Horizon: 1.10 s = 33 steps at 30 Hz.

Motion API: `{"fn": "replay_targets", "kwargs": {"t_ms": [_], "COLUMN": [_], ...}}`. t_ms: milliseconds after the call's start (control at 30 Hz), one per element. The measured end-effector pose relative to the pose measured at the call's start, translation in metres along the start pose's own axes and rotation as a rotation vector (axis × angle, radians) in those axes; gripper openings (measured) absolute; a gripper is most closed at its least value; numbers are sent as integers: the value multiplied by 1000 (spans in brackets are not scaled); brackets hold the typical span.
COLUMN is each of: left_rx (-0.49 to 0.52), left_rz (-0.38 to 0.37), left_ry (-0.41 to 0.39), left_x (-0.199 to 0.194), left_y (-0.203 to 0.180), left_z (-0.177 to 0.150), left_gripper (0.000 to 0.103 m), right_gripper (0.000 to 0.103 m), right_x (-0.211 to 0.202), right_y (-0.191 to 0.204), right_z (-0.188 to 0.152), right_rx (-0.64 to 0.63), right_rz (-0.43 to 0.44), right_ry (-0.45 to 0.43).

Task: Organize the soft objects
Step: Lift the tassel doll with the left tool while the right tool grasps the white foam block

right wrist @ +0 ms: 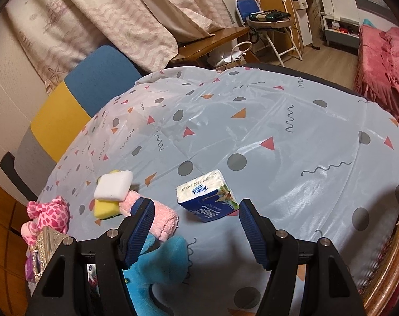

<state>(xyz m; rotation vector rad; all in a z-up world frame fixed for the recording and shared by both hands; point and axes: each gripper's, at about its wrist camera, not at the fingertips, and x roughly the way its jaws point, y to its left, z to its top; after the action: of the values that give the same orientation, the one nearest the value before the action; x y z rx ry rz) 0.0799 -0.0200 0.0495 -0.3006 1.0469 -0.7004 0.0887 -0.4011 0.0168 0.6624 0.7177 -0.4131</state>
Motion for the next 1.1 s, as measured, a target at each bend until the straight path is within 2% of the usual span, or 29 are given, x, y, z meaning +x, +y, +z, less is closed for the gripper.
{"fn": "replay_targets", "kwargs": {"t_ms": [100, 167, 267, 300, 367, 433, 533, 600, 633, 667, 733, 833, 1033, 1100], "left_rx": [-19, -48, -46, -36, 11, 65, 123, 138, 138, 145, 144, 141, 137, 133], "left_rz": [28, 46, 78, 94, 119, 153, 198, 233, 239, 253, 255, 272, 409, 406], "left_ry": [44, 66, 67, 64, 58, 55, 37, 48, 56, 76, 89, 35, -53, -78], "left_x": [22, 38, 58, 66, 77, 92, 114, 133, 139, 149, 153, 138, 110, 106], "left_y": [1, 2, 0, -3, -12, -22, -30, -27, -25, -21, -14, -6, 21, 31], "left_z": [-10, -14, -12, -12, -10, -7, -4, -2, -2, -4, -8, -15, -36, -41], "left_gripper": [32, 45, 53, 54, 67, 71, 68, 42, 35, 33, 32, 32, 38, 38], "right_gripper": [68, 68, 68, 68, 68, 68, 68, 68, 68, 68, 68, 67, 66, 65], "right_x": [1, 0, 1, 1, 1, 1, 1, 1, 1, 1, 1, -2, 1, 5], "right_y": [1, 2, 3, 3, 3, 3, 3, 3, 4, 5, 11, 25, 61, 70], "right_z": [-1, -1, -1, -1, -2, -1, -2, -2, -2, -2, -3, -8, -26, -33], "right_rx": [-10, -14, -19, -20, -20, -19, -20, -23, -27, -35, -60, -131, -297, -340], "right_rz": [-10, -11, -8, -7, -5, 1, 5, 7, 12, 21, 46, 104, 214, 213], "right_ry": [7, 5, 10, 10, 12, 14, 14, 14, 14, 17, 24, 39, 102, 131]}}
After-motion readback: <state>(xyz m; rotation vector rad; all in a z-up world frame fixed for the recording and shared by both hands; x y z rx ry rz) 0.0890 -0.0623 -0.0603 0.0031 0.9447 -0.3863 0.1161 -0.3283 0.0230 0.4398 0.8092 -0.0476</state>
